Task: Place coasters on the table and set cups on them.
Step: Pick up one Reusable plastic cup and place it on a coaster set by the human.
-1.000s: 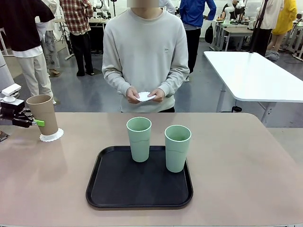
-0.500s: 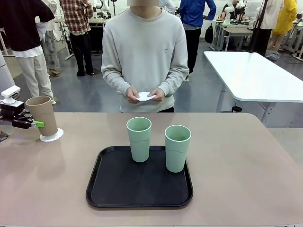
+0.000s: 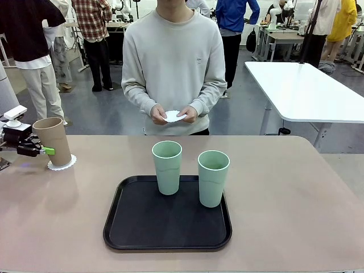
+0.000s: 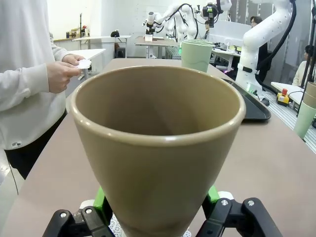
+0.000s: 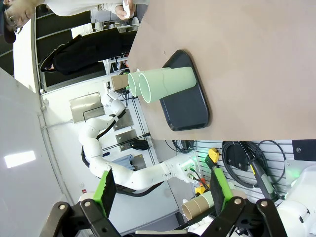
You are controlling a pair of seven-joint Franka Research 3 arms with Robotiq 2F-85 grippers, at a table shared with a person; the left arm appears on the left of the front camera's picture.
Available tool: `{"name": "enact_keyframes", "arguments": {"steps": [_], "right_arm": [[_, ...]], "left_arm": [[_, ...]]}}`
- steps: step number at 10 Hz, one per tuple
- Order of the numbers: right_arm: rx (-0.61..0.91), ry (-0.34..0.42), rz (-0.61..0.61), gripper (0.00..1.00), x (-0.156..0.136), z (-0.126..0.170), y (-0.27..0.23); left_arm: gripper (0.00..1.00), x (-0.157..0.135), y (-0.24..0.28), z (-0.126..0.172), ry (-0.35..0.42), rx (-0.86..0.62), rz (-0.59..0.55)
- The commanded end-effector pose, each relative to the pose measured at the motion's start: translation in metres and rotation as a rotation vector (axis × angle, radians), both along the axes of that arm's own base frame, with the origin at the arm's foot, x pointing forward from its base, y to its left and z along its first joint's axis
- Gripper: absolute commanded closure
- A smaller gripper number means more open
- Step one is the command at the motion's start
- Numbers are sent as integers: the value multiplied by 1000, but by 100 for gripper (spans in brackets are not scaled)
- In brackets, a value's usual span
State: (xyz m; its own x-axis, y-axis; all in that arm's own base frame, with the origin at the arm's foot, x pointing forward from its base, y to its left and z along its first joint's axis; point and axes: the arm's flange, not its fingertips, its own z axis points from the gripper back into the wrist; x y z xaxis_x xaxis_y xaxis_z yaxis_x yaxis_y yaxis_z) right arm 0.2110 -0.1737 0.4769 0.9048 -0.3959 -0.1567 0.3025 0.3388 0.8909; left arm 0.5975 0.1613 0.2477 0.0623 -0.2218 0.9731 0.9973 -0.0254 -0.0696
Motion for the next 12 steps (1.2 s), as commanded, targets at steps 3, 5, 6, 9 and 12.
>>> {"name": "enact_keyframes", "arguments": {"steps": [3,5,6,9,12], "right_arm": [[9,-10,4,0,-1,0,0],[9,-10,4,0,-1,0,0],[9,-10,4,0,-1,0,0],[9,-10,4,0,-1,0,0],[9,-10,4,0,-1,0,0]], "left_arm": [[15,6,3,-4,-16,-7,-22],[15,6,2,-6,-9,-6,-28],[0,6,2,-6,-4,-10,-29],[0,4,4,-5,3,0,-37],[0,5,8,-11,31,15,-53]]}}
